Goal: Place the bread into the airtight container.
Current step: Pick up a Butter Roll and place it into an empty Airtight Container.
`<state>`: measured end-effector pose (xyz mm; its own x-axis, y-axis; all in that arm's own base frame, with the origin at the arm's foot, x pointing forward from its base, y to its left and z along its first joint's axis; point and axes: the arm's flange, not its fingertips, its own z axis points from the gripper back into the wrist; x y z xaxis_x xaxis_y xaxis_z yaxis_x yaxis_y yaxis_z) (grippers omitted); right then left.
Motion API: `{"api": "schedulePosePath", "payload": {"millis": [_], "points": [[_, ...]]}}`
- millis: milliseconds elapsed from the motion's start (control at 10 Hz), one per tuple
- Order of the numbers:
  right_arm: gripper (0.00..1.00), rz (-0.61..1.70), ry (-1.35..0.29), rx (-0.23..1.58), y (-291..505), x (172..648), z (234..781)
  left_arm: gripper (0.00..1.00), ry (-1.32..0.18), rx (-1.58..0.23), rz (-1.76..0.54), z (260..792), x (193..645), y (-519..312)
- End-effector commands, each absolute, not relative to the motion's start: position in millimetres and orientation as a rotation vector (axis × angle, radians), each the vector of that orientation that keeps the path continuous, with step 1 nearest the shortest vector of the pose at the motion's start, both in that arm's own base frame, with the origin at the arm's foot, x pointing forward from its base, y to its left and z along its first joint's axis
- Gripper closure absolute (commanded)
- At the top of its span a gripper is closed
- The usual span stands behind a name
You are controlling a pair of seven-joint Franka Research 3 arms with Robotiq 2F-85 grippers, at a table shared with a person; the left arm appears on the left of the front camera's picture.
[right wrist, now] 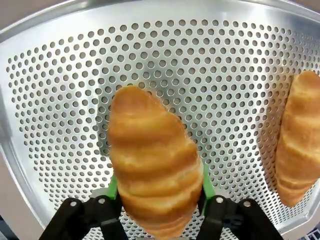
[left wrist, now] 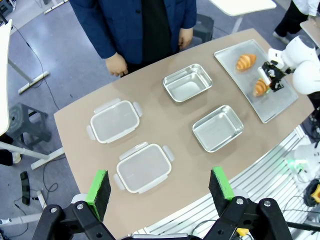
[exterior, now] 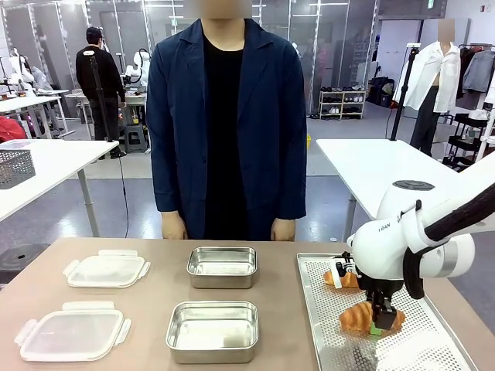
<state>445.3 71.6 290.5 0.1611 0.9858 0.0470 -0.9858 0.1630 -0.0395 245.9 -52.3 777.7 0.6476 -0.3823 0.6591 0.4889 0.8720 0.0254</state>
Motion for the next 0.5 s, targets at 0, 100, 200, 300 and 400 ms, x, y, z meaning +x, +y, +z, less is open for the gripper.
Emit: {"api": "schedulePosePath", "payload": {"millis": [0, 100, 200, 300, 400], "points": [[0.55, 1.398, -0.061, 0.038, 74.4, 446.6, 291.2, 0.0, -0.71, -0.16, -0.509, 778.4, 245.4, -51.6], [0.48, 1.383, -0.054, 0.04, 74.9, 444.4, 302.1, 0.0, -0.71, -0.16, -0.509, 778.4, 245.4, -51.6], [0.48, 1.337, -0.089, 0.024, 79.0, 444.3, 327.2, 0.0, -0.71, -0.16, -0.509, 778.4, 245.4, -51.6], [0.48, 1.299, -0.116, 0.044, 89.0, 445.3, 355.1, 0.0, -0.71, -0.16, -0.509, 778.4, 245.4, -51.6], [0.48, 1.272, -0.105, 0.042, 105.0, 444.6, 381.5, 0.0, -0.71, -0.16, -0.509, 778.4, 245.4, -51.6]]}}
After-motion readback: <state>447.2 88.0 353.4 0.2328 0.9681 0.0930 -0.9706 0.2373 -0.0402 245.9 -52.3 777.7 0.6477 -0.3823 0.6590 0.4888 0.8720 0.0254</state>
